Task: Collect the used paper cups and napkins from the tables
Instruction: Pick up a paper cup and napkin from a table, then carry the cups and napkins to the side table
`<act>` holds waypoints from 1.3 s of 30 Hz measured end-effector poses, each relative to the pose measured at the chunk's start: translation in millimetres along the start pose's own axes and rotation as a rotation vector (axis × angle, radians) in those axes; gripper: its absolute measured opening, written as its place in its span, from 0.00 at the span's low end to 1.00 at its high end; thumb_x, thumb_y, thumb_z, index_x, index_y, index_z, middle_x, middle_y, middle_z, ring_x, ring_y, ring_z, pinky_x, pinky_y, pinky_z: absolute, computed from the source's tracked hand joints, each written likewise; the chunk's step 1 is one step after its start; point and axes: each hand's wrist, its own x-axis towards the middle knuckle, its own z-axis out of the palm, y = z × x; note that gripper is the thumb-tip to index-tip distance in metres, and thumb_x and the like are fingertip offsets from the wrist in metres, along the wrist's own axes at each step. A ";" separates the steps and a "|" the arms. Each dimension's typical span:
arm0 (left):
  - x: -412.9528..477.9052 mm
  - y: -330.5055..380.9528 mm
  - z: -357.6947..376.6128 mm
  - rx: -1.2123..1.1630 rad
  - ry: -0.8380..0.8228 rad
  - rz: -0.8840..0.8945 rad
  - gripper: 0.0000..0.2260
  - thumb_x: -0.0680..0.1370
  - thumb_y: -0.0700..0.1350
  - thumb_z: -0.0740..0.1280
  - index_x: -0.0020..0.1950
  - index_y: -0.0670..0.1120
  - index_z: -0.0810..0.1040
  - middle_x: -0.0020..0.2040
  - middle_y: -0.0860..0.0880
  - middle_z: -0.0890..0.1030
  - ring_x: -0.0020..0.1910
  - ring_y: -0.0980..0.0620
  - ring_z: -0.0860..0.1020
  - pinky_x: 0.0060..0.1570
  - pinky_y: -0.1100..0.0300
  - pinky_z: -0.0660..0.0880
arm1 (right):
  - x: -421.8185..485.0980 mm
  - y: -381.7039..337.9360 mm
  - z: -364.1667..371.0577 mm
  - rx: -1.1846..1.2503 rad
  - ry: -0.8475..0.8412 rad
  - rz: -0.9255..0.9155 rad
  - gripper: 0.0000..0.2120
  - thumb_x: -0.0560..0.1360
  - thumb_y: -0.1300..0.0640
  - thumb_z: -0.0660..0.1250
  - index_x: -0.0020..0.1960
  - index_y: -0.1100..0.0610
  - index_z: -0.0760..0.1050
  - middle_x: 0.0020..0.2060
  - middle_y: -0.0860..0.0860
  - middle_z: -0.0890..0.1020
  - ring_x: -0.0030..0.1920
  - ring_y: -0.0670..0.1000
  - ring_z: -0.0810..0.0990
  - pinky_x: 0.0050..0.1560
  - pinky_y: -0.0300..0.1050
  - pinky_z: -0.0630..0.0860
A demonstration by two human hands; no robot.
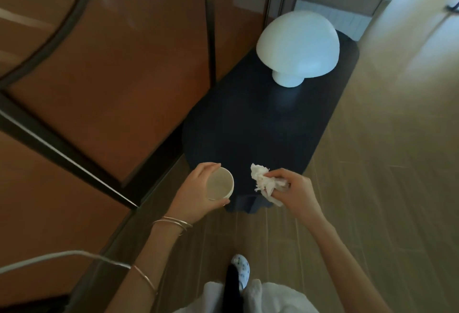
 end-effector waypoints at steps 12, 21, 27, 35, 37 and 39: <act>160.1 -71.6 23.8 -0.033 -0.062 -0.034 0.35 0.64 0.52 0.77 0.67 0.52 0.67 0.63 0.57 0.68 0.61 0.58 0.69 0.61 0.60 0.68 | 158.9 25.2 30.5 -0.011 -0.025 0.159 0.11 0.68 0.58 0.74 0.46 0.46 0.78 0.40 0.45 0.82 0.41 0.46 0.80 0.43 0.47 0.79; 240.2 -133.5 45.2 -0.002 -0.185 -0.093 0.36 0.65 0.47 0.77 0.69 0.49 0.65 0.67 0.52 0.67 0.65 0.53 0.67 0.64 0.52 0.68 | 252.9 58.8 74.1 0.038 -0.023 0.263 0.13 0.68 0.60 0.73 0.46 0.44 0.77 0.41 0.48 0.82 0.42 0.50 0.81 0.43 0.46 0.79; 266.1 -176.1 73.7 -0.034 -0.192 -0.150 0.36 0.65 0.46 0.77 0.69 0.49 0.65 0.67 0.51 0.67 0.66 0.52 0.66 0.65 0.58 0.65 | 297.6 101.8 108.2 0.015 -0.050 0.323 0.13 0.68 0.60 0.71 0.48 0.45 0.77 0.42 0.46 0.80 0.43 0.48 0.79 0.41 0.41 0.76; 281.3 -193.3 108.9 -0.085 -0.182 -0.179 0.37 0.64 0.45 0.78 0.69 0.51 0.65 0.67 0.53 0.66 0.65 0.54 0.66 0.64 0.60 0.65 | 326.6 146.8 138.5 -0.121 -0.091 0.294 0.18 0.69 0.63 0.70 0.57 0.51 0.76 0.48 0.46 0.78 0.49 0.49 0.76 0.47 0.44 0.76; 284.7 -194.6 110.9 -0.075 -0.176 -0.167 0.38 0.64 0.44 0.78 0.69 0.51 0.64 0.67 0.53 0.65 0.66 0.54 0.65 0.64 0.59 0.65 | 330.4 151.1 140.9 -0.139 -0.101 0.284 0.19 0.69 0.63 0.70 0.58 0.52 0.75 0.50 0.47 0.78 0.50 0.49 0.75 0.47 0.43 0.75; 286.5 -196.1 111.4 -0.071 -0.180 -0.159 0.38 0.64 0.44 0.78 0.70 0.51 0.64 0.68 0.52 0.64 0.67 0.53 0.65 0.65 0.57 0.65 | 331.4 153.1 141.3 -0.133 -0.125 0.280 0.20 0.69 0.64 0.70 0.59 0.53 0.75 0.53 0.48 0.77 0.51 0.49 0.75 0.47 0.41 0.73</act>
